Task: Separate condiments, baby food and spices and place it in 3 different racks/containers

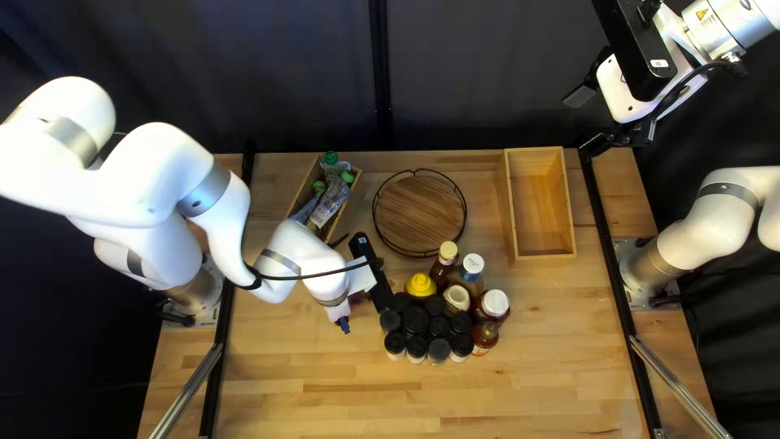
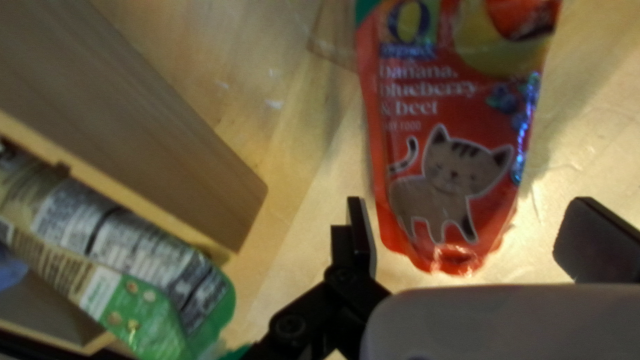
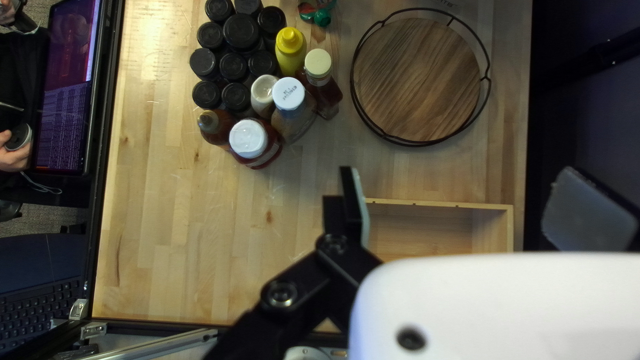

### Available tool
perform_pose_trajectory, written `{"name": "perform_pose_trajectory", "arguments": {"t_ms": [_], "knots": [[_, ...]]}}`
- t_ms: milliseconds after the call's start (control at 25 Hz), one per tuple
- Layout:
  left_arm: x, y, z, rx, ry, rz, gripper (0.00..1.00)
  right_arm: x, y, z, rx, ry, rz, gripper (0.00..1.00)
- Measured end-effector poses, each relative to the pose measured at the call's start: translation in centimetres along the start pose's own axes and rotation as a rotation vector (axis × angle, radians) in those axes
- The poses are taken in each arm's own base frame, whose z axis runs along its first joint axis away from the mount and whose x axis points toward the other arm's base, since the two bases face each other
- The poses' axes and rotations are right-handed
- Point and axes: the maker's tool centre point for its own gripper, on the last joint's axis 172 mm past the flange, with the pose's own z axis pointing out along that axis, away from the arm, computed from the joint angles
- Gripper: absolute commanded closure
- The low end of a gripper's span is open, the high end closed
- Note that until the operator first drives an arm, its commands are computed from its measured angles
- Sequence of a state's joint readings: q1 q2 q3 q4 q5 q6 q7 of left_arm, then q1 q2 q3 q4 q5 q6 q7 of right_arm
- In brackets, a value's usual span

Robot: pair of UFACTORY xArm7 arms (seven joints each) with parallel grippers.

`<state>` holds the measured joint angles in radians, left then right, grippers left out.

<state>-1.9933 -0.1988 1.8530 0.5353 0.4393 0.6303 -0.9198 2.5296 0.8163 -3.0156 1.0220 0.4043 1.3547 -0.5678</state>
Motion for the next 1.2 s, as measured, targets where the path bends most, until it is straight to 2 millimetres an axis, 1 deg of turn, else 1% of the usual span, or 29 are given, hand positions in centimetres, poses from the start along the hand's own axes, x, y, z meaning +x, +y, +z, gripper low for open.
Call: {"name": "perform_pose_trajectory", "arguments": {"t_ms": [160,280,440,520,600,680,840,920,1040,1080,1120,1160,1200], "knots": [[0.0,-0.1,0.1,0.005,-0.001,-0.003,0.96,0.0,0.0,0.0,0.000,0.000,0.000,0.00],[-0.1,-0.1,-0.1,0.009,0.000,-0.004,0.95,0.0,0.0,0.0,0.000,0.000,0.000,0.00],[-0.3,-0.1,-1.1,0.010,0.006,-0.008,0.95,0.0,0.0,0.0,0.000,0.000,0.000,0.00],[-1.1,-0.3,-2.0,0.023,0.000,0.001,0.94,0.0,0.0,0.0,0.000,0.000,0.000,0.00],[-2.1,-0.6,-3.8,0.050,0.001,0.026,0.93,0.0,0.0,0.0,0.000,0.000,0.000,0.00],[-2.4,-1.3,-6.3,0.077,0.018,0.031,0.93,0.0,0.0,0.0,0.000,0.000,0.000,0.00],[-1.8,-3.4,-11.5,0.124,0.065,0.013,0.93,0.0,0.0,0.0,0.000,0.000,0.000,0.00],[-1.4,-4.5,-13.6,0.143,0.088,0.001,0.91,0.0,0.0,0.0,0.000,0.000,0.000,0.00],[-0.8,-6.5,-15.7,0.173,0.113,-0.026,0.89,0.0,0.0,0.0,0.000,0.000,0.000,0.00],[-0.6,-7.3,-16.2,0.184,0.119,-0.042,0.87,0.0,0.0,0.0,0.000,0.000,0.000,0.00],[-0.4,-8.1,-16.6,0.194,0.124,-0.060,0.88,0.0,0.0,0.0,0.000,0.000,0.000,0.00],[-0.2,-9.0,-16.9,0.203,0.128,-0.080,0.82,0.0,0.0,0.0,0.000,0.000,0.000,0.00],[0.0,-9.9,-17.0,0.211,0.130,-0.103,0.82,0.0,0.0,0.0,0.000,0.000,0.000,0.00]]}}
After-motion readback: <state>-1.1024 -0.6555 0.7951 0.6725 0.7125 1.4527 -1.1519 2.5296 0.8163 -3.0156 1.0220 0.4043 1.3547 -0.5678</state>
